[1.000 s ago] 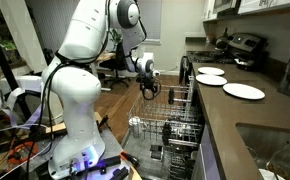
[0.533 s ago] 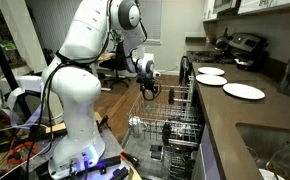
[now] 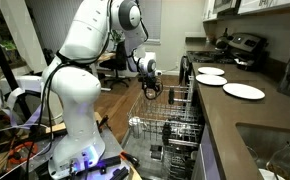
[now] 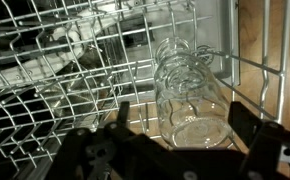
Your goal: Move the glass jar in the dishwasher to the right
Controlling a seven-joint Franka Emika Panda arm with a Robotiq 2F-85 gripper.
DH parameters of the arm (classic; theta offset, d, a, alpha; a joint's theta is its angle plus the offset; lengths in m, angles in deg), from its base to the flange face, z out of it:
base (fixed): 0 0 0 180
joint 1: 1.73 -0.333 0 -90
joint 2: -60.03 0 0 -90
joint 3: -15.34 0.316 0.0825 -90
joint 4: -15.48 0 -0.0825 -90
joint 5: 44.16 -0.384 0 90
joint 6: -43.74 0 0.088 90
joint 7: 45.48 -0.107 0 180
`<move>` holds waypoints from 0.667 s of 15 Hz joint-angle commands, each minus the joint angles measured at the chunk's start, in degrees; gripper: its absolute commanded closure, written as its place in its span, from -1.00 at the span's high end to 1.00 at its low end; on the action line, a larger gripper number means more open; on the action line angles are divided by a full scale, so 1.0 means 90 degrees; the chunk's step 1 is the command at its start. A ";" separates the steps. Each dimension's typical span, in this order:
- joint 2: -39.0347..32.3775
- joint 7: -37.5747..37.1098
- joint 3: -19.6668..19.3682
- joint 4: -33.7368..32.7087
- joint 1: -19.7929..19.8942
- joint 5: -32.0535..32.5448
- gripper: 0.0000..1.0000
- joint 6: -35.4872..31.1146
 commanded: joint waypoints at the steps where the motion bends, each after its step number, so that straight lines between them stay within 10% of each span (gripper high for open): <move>1: 0.0097 0.0093 0.0052 -0.0035 0.0095 -0.0048 1.00 0.0131; 10: 0.0445 0.0344 0.0255 0.0023 0.0200 -0.0159 1.00 0.0500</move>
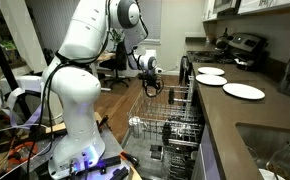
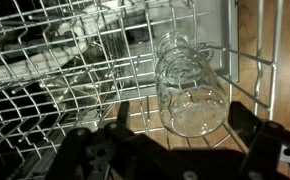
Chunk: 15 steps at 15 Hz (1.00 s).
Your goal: Move the glass jar in the dishwasher to the right
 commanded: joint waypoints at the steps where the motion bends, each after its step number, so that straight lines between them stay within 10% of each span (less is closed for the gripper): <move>1: 0.0334 0.0395 0.0272 0.0089 0.0190 -0.0206 1.00 0.0435; 15: 0.1247 0.0277 0.0443 0.0394 0.0146 -0.0162 1.00 0.1374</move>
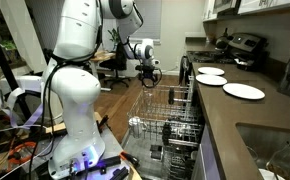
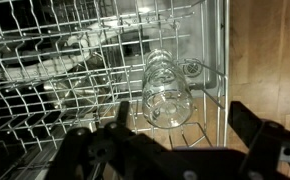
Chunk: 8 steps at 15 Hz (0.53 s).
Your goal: Move the glass jar in the dishwasher to the right
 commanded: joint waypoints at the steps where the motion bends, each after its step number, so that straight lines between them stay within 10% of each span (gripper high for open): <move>1: 0.0327 0.0101 0.0097 0.0245 0.0076 -0.0113 1.00 0.0151; 8: 0.0135 -0.0004 0.0064 0.0075 0.0017 0.0005 1.00 0.0028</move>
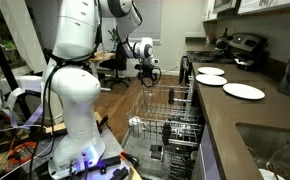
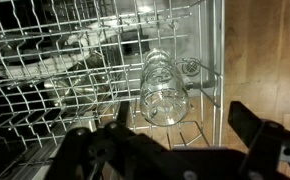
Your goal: Move the glass jar in the dishwasher to the right
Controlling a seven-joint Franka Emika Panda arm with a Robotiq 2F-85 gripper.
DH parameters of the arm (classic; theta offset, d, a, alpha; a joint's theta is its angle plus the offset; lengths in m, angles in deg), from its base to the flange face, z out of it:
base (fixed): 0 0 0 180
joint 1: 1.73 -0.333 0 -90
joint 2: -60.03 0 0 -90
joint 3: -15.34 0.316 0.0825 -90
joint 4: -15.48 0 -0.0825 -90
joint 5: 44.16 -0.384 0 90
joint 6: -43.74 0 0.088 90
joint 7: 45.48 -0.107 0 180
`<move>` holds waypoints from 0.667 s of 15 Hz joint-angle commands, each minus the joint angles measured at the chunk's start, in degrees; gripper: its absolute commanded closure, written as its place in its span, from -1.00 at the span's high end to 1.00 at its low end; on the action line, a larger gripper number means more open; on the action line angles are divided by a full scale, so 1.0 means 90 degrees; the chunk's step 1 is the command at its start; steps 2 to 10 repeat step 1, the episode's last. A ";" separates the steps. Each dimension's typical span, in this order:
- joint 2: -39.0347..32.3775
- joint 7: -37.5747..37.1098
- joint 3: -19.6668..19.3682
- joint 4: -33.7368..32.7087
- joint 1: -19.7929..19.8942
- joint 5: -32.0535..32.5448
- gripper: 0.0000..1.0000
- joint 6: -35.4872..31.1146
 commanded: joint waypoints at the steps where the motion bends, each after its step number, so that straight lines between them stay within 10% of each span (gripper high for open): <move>1: -0.0002 -0.0004 0.0021 -0.0013 0.0017 0.0005 1.00 0.0021; 10: -0.0002 -0.0004 0.0021 -0.0013 0.0017 0.0005 1.00 0.0021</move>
